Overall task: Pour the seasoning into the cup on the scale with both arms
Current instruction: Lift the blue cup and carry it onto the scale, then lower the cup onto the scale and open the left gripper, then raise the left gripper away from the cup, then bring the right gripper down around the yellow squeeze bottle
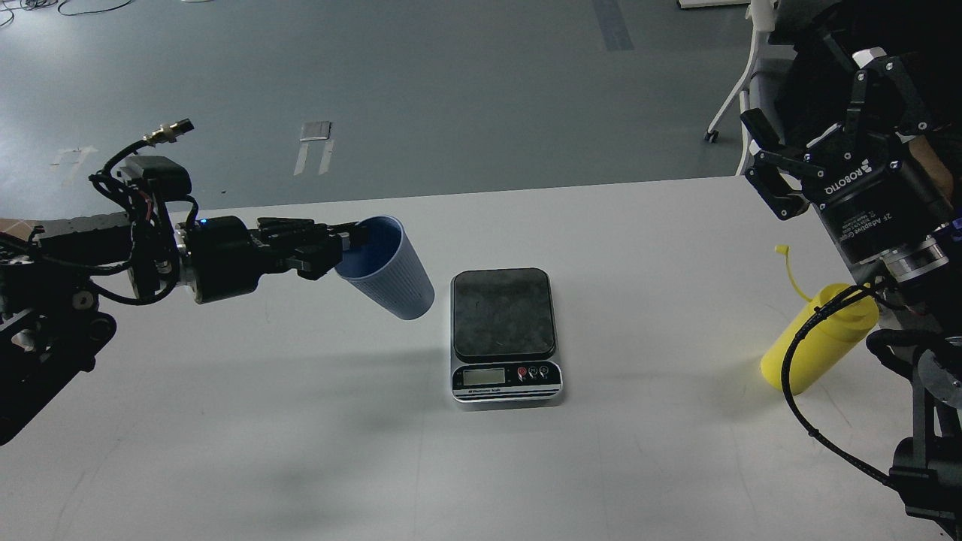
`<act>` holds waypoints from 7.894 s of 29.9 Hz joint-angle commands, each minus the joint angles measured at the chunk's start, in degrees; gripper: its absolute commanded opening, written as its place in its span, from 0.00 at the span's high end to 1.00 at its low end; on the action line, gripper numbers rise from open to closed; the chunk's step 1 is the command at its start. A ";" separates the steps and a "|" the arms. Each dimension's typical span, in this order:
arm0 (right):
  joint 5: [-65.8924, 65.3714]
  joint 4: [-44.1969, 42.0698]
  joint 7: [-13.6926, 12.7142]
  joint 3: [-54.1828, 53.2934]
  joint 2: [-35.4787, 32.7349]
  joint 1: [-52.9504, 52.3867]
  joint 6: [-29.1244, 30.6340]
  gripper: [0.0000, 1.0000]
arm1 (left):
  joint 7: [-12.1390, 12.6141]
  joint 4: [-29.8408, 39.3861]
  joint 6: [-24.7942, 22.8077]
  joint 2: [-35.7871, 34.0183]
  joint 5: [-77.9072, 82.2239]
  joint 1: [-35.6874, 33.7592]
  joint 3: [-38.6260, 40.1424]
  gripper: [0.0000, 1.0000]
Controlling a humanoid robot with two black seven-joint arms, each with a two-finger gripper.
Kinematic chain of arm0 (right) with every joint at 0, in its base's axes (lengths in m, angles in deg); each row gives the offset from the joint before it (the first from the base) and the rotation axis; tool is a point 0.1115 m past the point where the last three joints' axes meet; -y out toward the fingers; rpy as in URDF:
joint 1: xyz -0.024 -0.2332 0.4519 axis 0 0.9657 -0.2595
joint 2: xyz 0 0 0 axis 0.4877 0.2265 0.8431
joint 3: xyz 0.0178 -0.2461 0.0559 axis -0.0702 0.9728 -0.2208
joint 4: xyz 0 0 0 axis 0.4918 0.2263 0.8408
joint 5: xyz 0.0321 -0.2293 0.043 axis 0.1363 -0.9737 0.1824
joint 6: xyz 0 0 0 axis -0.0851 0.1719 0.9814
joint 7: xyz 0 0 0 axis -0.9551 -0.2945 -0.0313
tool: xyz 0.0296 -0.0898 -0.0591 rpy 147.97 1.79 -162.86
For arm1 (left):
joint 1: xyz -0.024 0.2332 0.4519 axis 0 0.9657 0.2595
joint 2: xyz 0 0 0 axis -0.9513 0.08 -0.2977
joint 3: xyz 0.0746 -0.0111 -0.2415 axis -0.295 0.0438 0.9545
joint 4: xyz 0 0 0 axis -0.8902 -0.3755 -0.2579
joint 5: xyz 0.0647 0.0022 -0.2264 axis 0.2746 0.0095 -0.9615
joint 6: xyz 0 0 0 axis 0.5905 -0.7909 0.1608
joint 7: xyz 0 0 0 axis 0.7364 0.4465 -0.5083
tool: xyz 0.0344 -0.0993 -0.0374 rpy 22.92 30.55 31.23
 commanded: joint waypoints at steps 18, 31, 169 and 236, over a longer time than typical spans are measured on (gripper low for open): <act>0.02 0.06 -0.01 -1.18 0.01 -0.01 0.00 0.00 | 0.00 -13.21 5.92 16.93 10.32 -7.64 -6.67 1.00; 0.11 0.15 -0.01 -1.18 0.01 -0.01 0.00 0.00 | 0.00 -17.52 11.20 20.36 10.85 -8.08 -12.39 1.00; 38.34 1.30 -0.89 -10.76 0.71 -0.63 -1.37 0.00 | 0.00 -19.63 15.06 21.59 -76.07 -11.86 2.29 0.02; 65.94 -8.28 2.72 6.91 -4.21 40.34 0.00 0.00 | 0.00 -10.23 9.70 19.92 -69.04 -1.58 4.31 0.02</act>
